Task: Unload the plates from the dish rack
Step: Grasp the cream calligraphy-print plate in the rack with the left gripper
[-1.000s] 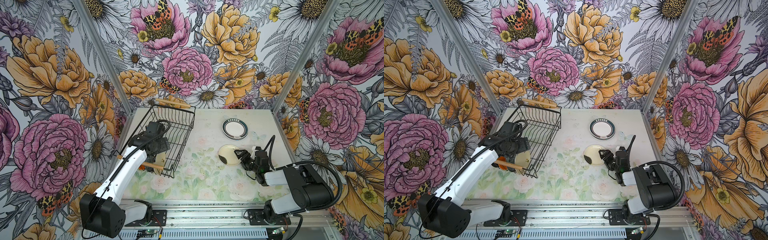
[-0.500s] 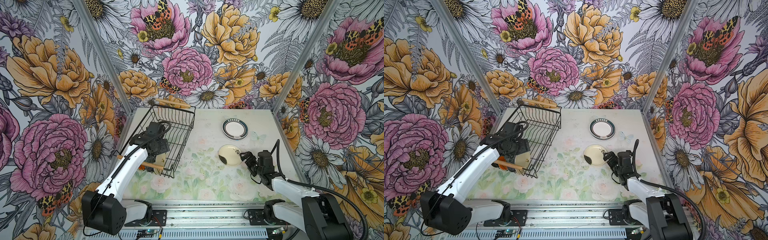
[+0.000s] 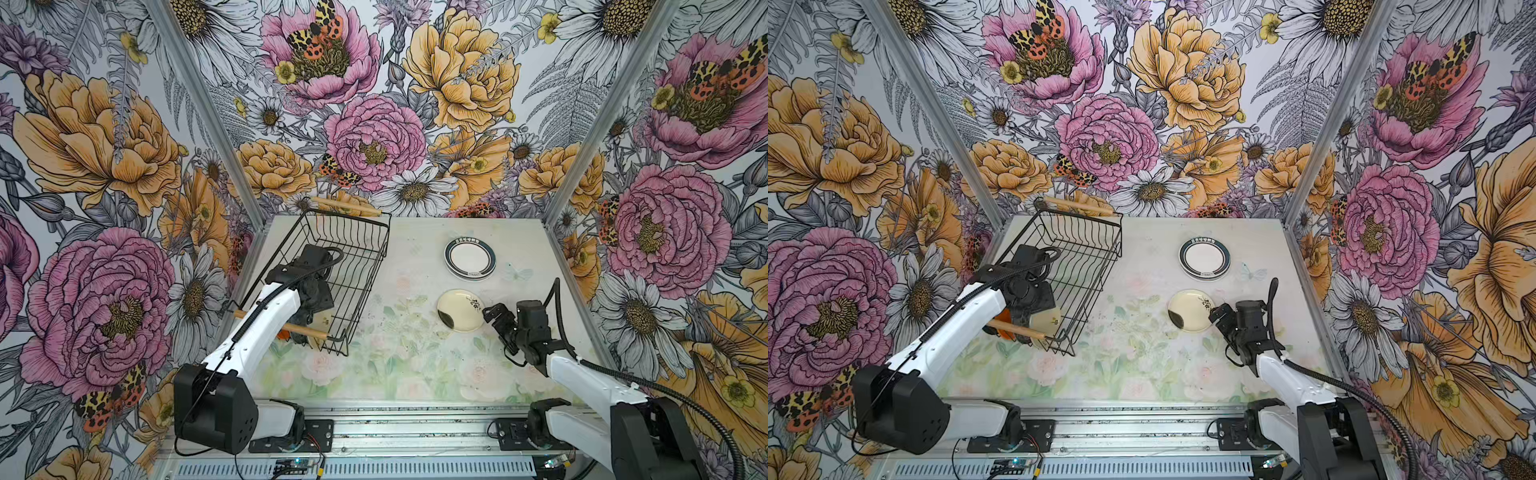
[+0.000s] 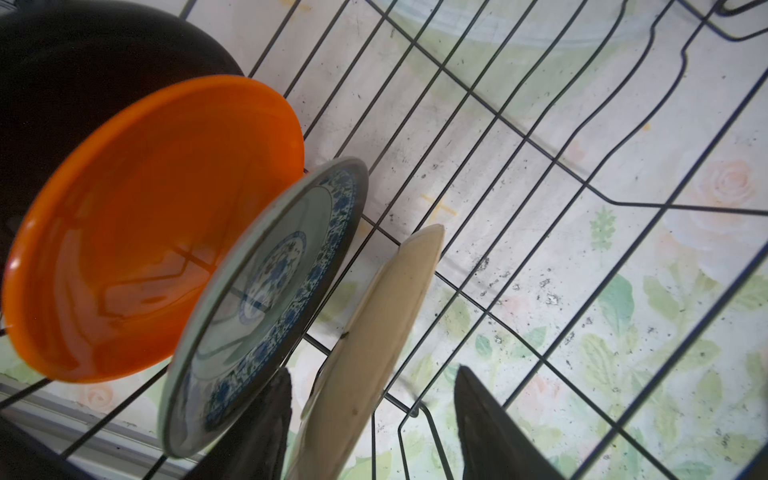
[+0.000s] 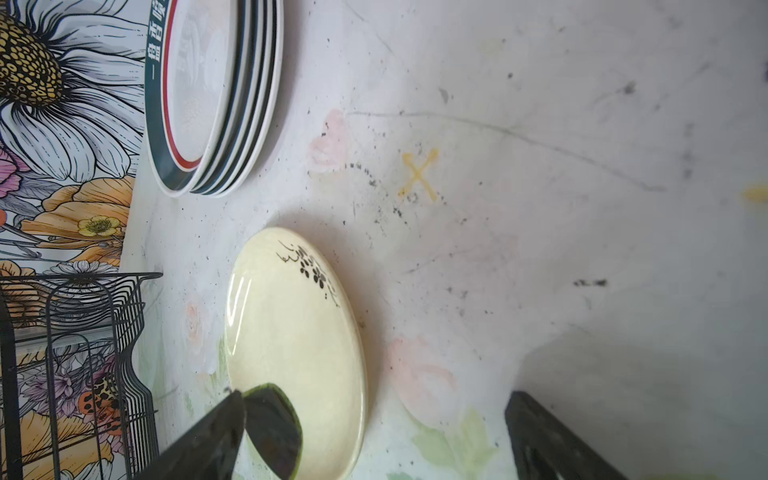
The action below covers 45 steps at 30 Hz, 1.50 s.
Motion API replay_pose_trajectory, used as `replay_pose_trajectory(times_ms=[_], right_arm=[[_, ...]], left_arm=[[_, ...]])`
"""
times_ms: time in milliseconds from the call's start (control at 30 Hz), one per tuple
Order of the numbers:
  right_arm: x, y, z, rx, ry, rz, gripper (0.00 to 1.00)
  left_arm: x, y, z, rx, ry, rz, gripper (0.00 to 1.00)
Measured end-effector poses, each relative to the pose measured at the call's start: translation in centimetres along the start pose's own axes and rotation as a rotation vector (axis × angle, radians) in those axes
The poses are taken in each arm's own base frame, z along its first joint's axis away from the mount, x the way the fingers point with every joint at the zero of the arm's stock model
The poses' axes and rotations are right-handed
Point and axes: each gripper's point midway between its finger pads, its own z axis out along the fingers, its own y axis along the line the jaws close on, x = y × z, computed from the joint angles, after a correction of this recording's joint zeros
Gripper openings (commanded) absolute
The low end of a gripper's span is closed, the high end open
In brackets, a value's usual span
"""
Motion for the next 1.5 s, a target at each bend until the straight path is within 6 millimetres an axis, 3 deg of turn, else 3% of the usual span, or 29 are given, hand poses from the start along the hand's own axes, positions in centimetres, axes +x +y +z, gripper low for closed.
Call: replay_pose_trajectory(times_ms=[567,1067,1500], right_arm=[[-0.9,1.1,-1.2,-0.049,-0.038,-0.017,0.99],[-1.2,1.6,-2.0,-0.083,-0.048,-0.026,0.99],[-0.9,1.6,-2.2,-0.094,-0.043,-0.035,0.99]], left_arm=[[1.3,0.6,1.3,-0.032,0.057,0.042,0.32],[1.7,1.0,2.3,-0.086,0.141,0.183,0.23],[1.2,0.7,2.7,-0.095,0.171,0.314,0.09]])
